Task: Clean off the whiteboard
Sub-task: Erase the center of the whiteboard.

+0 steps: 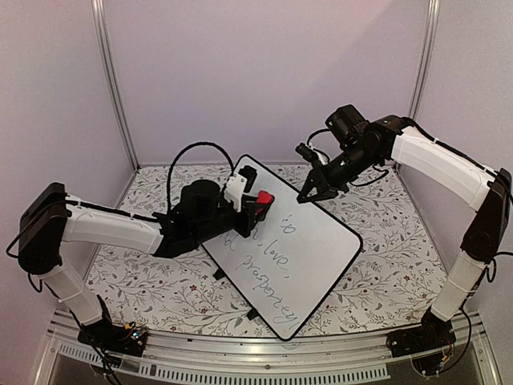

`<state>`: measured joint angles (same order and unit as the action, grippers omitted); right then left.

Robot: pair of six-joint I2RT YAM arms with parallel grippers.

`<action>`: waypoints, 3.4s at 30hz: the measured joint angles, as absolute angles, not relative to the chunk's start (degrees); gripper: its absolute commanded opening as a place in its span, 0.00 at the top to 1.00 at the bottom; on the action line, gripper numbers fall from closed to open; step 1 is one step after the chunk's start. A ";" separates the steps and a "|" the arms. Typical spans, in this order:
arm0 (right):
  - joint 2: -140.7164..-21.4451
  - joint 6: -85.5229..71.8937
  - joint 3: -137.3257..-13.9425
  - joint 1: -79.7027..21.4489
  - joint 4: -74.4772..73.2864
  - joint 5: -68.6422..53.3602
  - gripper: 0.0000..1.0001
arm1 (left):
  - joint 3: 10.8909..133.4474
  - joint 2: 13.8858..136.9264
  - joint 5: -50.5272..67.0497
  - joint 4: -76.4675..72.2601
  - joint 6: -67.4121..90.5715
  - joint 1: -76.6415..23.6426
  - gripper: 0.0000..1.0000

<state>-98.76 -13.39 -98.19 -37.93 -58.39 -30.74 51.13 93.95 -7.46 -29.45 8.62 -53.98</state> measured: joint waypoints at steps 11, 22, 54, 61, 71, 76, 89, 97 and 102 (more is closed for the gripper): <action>-98.76 -13.34 -98.19 -37.93 -58.52 -30.83 1.00 | 49.65 93.51 -5.37 -30.70 8.64 -57.25 1.00; -98.76 -13.30 -98.19 -37.93 -58.48 -31.03 1.00 | 49.82 93.51 -4.45 -30.74 8.64 -58.65 1.00; -98.76 -12.84 -97.73 -38.59 -57.21 -32.25 1.00 | 47.33 80.23 -5.41 -30.83 8.49 -54.63 1.00; -98.76 -12.51 -97.73 -38.61 -57.21 -31.51 1.00 | 43.59 80.38 -6.48 -32.77 8.47 -54.78 1.00; -98.70 -12.21 -97.49 -38.65 -56.93 -30.76 1.00 | 37.47 81.87 -8.56 -42.00 10.00 -57.30 1.00; -98.63 -12.21 -97.47 -38.65 -56.77 -30.79 1.00 | 38.11 85.80 -9.76 -46.19 11.49 -58.30 1.00; -96.57 -12.91 -94.72 -38.83 -54.33 -30.30 1.00 | 43.97 93.47 -10.26 -50.72 11.57 -60.16 1.00; -96.57 -12.88 -94.72 -38.89 -54.17 -30.35 1.00 | 44.03 98.02 -11.49 -57.76 10.94 -60.18 1.00; -96.57 -13.13 -94.37 -38.65 -53.95 -30.15 1.00 | 44.31 101.12 -12.78 -61.19 10.48 -60.69 1.00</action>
<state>-96.57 -13.13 -94.37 -38.65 -53.95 -30.15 44.31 101.12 -12.78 -61.19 10.48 -60.69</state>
